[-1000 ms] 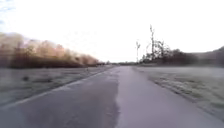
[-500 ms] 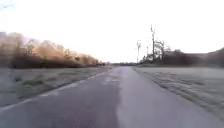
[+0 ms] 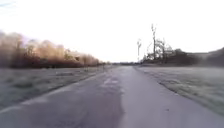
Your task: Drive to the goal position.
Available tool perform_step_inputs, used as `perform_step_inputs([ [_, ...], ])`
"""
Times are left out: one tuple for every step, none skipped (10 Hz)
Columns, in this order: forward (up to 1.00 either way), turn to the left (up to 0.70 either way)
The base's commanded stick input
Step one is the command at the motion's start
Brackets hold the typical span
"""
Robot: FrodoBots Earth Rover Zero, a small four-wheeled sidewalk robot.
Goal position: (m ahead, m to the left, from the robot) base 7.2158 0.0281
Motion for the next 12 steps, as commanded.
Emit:
perform_step_inputs([
  [1.00,0.00],
  [1.00,-0.34],
  [1.00,-0.40],
  [1.00,-0.40],
  [1.00,-0.40],
  [1.00,-0.40],
  [1.00,-0.40],
  [1.00,-0.16],
  [1.00,0.00],
  [1.00,0.00],
  [1.00,0.00],
  [1.00,0.00],
])
